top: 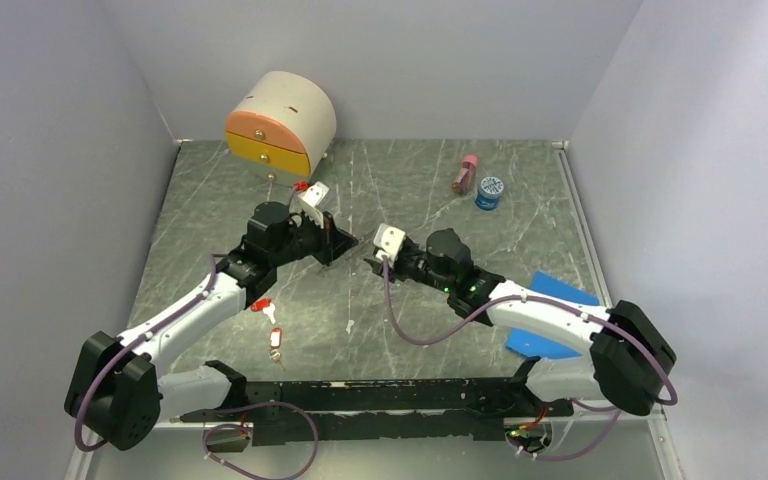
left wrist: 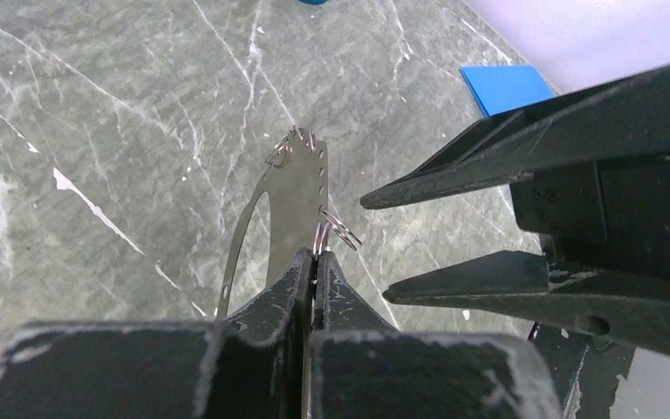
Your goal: Put the keys on the keyring
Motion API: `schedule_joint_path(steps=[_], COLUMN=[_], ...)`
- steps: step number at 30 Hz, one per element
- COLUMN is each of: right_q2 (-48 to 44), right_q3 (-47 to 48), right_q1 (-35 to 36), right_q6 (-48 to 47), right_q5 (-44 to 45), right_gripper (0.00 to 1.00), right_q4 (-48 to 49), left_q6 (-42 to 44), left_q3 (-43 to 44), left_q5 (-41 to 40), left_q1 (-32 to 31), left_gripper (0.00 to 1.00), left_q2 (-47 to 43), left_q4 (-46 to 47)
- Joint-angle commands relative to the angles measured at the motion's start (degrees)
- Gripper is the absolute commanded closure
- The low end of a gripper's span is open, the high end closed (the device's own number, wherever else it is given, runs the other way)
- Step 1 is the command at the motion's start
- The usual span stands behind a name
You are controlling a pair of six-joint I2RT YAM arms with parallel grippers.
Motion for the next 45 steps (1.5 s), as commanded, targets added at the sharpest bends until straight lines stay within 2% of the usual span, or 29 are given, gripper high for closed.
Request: schedule_joint_path(steps=[1, 7, 19, 26, 32, 39, 42, 45], right_q2=[1.7, 3.7, 6.7, 6.1, 5.0, 4.4, 3.1, 0.5], right_q3=[-0.4, 0.0, 2.5, 1.6, 1.1, 0.5, -0.5, -1.3], right_q1=[2.8, 5.0, 6.0, 5.9, 5.9, 5.9, 5.8, 5.1], right_q6=[-3.2, -5.0, -5.2, -5.6, -4.7, -2.1, -0.2, 1.5], right_q5=[7.5, 11.9, 16.0, 18.3, 20.8, 17.7, 18.3, 17.8], right_gripper=[0.53, 0.60, 0.78, 0.85, 0.87, 0.87, 0.86, 0.80], right_q4=[9.1, 11.9, 11.5, 13.6, 15.2, 14.9, 15.1, 13.9], left_q6=[-2.4, -1.2, -1.6, -1.5, -1.5, -1.2, -0.4, 0.7], left_q3=[2.5, 3.3, 2.9, 2.5, 2.1, 1.7, 1.6, 1.2], left_q5=[-0.7, -1.5, -0.9, -0.6, -0.6, -0.7, -0.8, -0.5], left_q1=[0.1, 0.1, 0.0, 0.0, 0.1, 0.1, 0.1, 0.0], left_gripper=[0.98, 0.97, 0.98, 0.97, 0.98, 0.97, 0.97, 0.97], left_q2=[-1.2, -2.0, -2.7, -2.8, -2.7, -2.8, -3.0, -3.6], left_q4=[0.9, -1.4, -0.6, -0.8, -0.5, -0.1, -0.2, -0.2])
